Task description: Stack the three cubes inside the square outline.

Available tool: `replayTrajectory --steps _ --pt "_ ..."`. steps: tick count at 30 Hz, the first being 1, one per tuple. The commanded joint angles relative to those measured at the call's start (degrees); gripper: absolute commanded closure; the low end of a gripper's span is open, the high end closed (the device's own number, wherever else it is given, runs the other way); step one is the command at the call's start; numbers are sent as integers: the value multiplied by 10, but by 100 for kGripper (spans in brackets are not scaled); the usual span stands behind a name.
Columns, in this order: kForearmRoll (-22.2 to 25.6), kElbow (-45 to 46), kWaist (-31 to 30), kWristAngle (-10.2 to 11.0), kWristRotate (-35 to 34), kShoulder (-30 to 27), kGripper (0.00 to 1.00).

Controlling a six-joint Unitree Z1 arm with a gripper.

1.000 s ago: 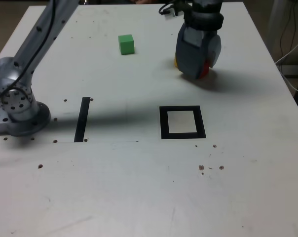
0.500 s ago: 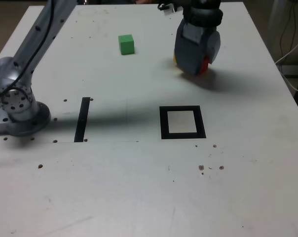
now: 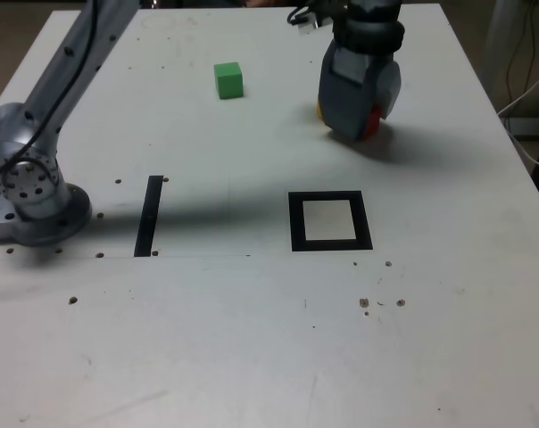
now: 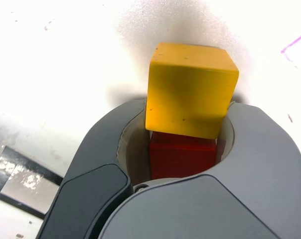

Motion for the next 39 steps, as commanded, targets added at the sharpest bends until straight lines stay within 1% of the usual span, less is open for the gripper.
replayTrajectory --steps 1,6,9,14,17,20,22,28,31,39 --pt "-17 14 1 -1 0 -12 42" --pt "-36 35 1 -2 -1 -19 23" --pt "-41 40 0 -2 -1 -20 15" --pt "-36 38 -2 -1 -3 -21 7" --pt "-27 34 -4 0 -6 -21 4" --pt "-15 24 -7 1 -10 -18 4" --pt "-1 11 -10 0 -16 -15 6" --pt "31 -19 -17 -12 -26 -3 12" --pt "36 -23 -17 -16 -27 3 16" --pt "35 -22 -16 -16 -27 13 22"
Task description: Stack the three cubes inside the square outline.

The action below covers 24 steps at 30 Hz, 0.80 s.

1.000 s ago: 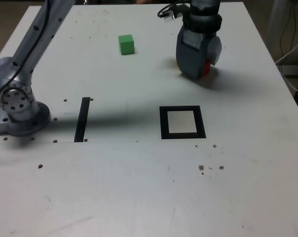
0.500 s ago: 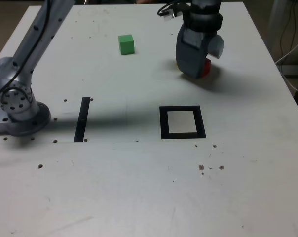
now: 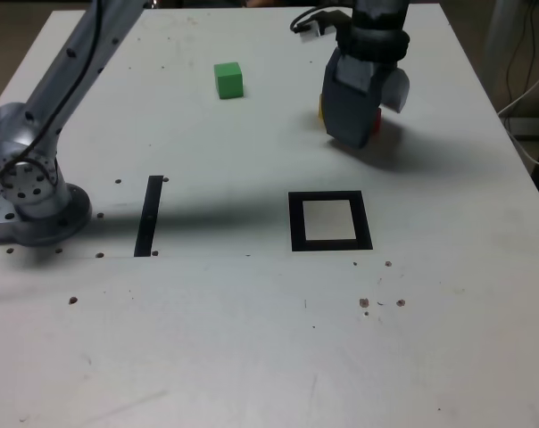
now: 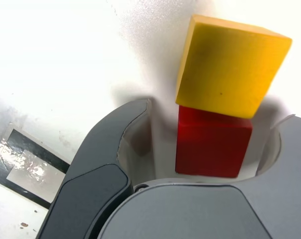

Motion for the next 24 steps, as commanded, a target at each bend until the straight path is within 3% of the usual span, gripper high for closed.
replayTrajectory --steps 1,24 --pt "1 -1 1 -1 -1 3 23" --pt "-4 2 2 14 -3 2 67"
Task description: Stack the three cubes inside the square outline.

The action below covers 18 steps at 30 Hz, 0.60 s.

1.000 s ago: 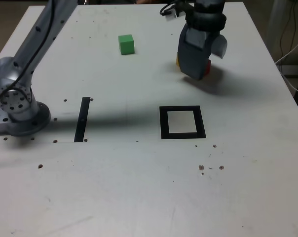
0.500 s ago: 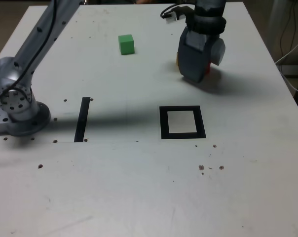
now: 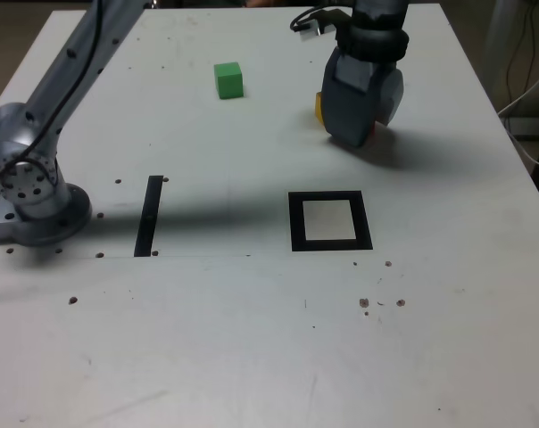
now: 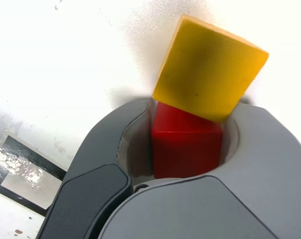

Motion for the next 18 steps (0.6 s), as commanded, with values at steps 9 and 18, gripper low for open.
replayTrajectory --steps 9,18 --pt "15 -9 -8 -1 2 -8 71" --pt "28 -15 -50 1 30 -39 73"
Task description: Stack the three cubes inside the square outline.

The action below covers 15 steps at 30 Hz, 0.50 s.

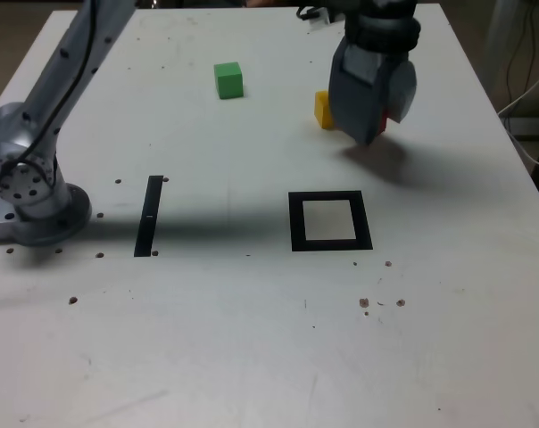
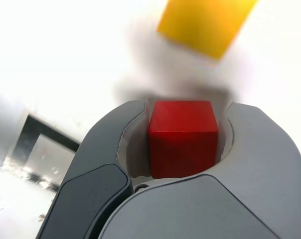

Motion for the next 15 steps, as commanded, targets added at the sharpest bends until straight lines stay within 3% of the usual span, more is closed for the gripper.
replayTrajectory --steps 1,9,15 --pt "10 -2 -11 2 12 -10 74" --pt "56 37 -43 -15 108 -49 77" --pt "50 100 -97 22 130 -104 77"
